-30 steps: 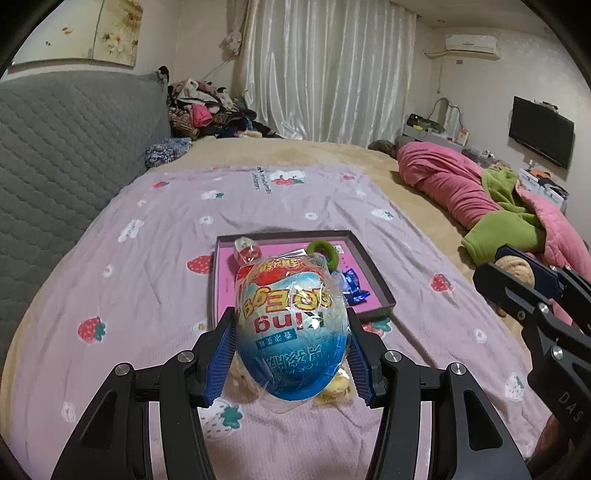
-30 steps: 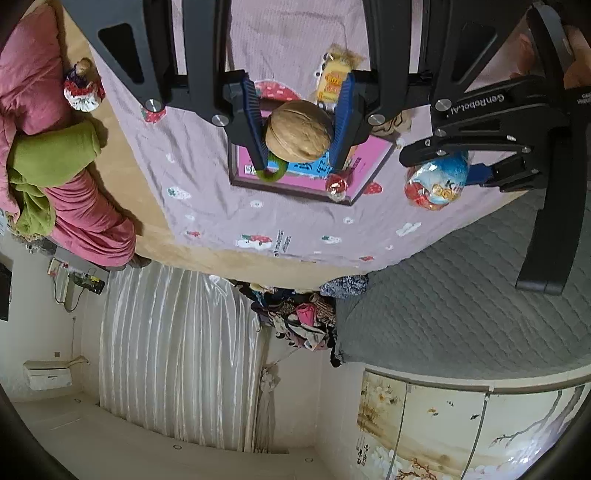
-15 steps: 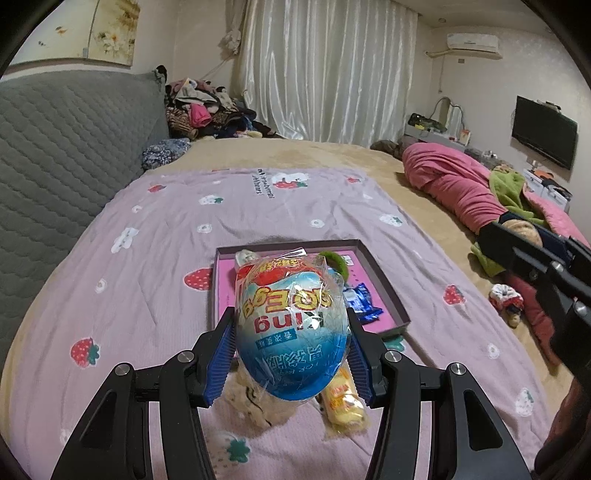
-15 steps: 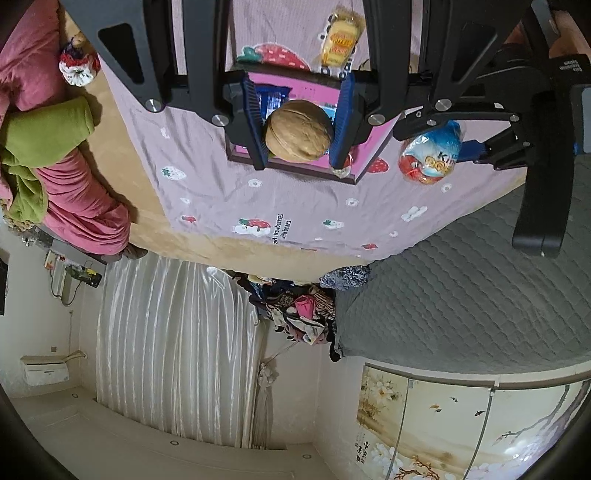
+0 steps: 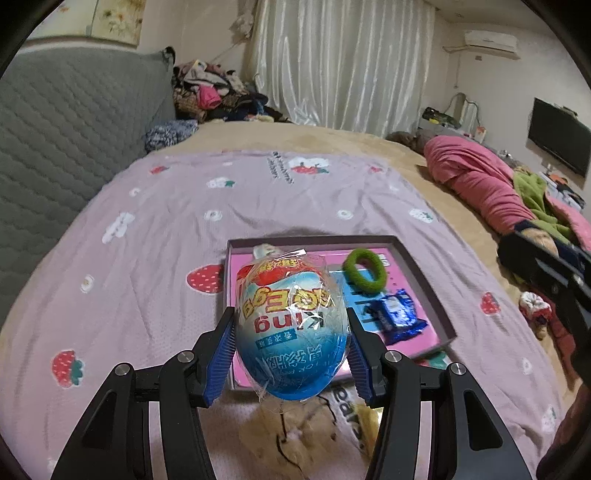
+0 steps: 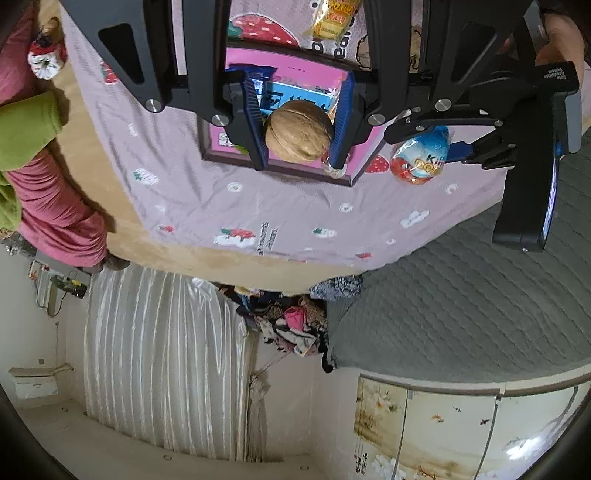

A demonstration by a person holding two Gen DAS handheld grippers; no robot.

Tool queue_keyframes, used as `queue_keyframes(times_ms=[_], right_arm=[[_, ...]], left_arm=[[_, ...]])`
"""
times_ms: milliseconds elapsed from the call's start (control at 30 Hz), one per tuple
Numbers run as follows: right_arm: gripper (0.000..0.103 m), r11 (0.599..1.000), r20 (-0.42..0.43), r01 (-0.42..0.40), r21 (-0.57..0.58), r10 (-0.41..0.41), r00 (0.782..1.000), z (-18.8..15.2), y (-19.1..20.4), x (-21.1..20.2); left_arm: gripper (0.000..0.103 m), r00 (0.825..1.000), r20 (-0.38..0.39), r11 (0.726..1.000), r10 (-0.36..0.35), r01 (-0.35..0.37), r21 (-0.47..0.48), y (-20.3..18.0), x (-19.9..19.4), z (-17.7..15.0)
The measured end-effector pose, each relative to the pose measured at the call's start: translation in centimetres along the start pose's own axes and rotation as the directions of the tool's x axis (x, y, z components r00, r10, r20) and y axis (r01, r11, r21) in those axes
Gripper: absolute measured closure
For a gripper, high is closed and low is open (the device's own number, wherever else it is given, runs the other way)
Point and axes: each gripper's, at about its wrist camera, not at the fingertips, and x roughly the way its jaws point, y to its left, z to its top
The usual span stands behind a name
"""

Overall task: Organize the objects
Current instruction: 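Carry the egg candy and walnut over the tray with both grippers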

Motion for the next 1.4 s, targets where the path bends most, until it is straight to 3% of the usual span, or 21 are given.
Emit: queue_keyframes(times_ms=[500,733,967,1400], right_arm=[[0.068,0.998,-0.073,-0.034,0.045,0.037,0.997,-3.6,-0.6,7.9],[0.068,0.998,-0.099,-0.038,0.055,0.044,0.994,-6.0,-0.9,10.4],[0.068,0.999,-0.132,-0.035,0.035,0.04,0.991,-7.1,-0.9,12.3],[0.068,1.0,-0.222,-0.016,0.01,0.018,0.975,-8.9,-1.0,14.8]], left_arm=[[0.046,0.997,-0.07,0.997,-0.034,0.029,-0.067,2.8,9.3,-2.0],[0.046,0.997,-0.076,0.999,-0.029,0.026,-0.044,2.5,10.8,-2.6],[0.046,0.995,-0.102,0.999,0.019,-0.023,-0.035,3.1,12.1,-2.9],[0.046,0.991,-0.131,1.0,0.014,-0.016,-0.012,2.7,12.9,-3.5]])
